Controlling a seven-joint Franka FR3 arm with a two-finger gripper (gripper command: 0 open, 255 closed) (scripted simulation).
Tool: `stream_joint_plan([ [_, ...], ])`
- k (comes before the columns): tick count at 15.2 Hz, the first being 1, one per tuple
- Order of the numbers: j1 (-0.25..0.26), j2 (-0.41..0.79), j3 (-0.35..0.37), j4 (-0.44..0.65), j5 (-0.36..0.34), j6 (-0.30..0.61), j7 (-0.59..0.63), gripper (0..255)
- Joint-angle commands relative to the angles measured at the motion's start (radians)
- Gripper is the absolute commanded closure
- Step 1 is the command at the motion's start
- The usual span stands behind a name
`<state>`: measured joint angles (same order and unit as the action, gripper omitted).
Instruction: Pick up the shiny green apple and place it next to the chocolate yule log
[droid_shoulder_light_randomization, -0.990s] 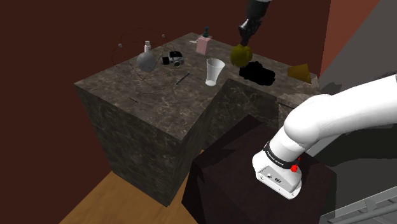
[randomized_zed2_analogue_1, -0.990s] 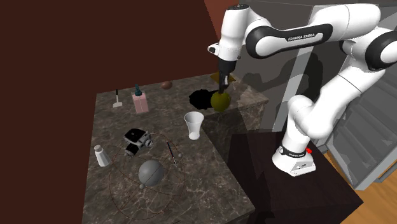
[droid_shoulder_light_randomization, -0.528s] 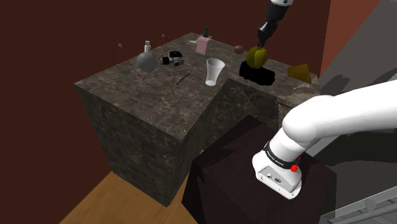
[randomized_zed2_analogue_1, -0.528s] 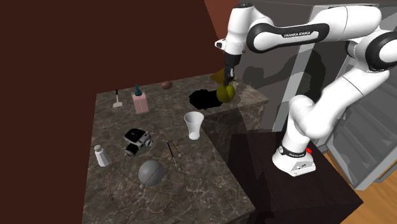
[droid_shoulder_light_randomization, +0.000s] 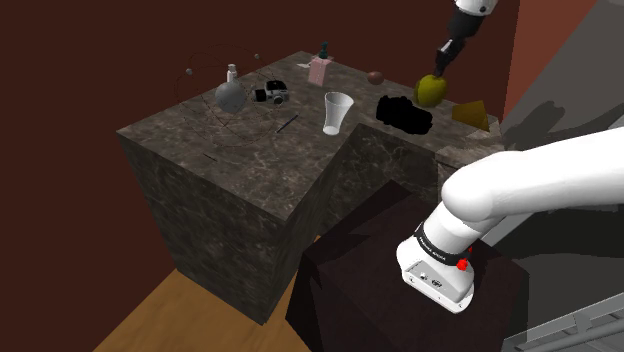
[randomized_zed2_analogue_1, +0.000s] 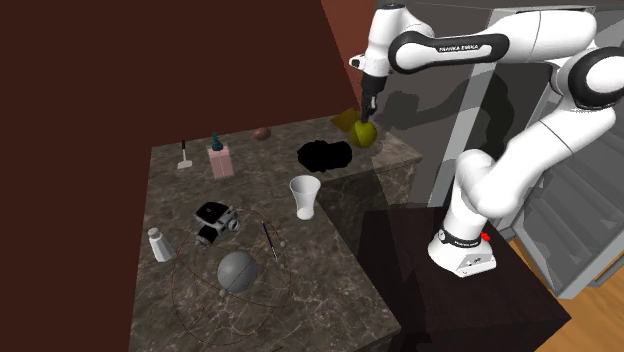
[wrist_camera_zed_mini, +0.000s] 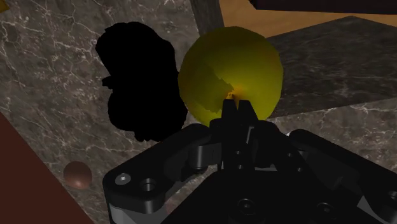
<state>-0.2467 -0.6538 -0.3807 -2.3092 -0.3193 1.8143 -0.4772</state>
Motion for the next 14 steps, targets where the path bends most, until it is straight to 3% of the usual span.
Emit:
stream_joint_plan([
  [1, -0.012, 0.011, -0.045, 0.025, -0.015, -0.001, -0.054, 255],
  [8, -0.033, 0.085, -0.209, 0.121, -0.046, 0.024, -0.233, 255],
  [14, -0.016, 0.194, -0.374, 0.244, -0.026, 0.049, -0.401, 255],
])
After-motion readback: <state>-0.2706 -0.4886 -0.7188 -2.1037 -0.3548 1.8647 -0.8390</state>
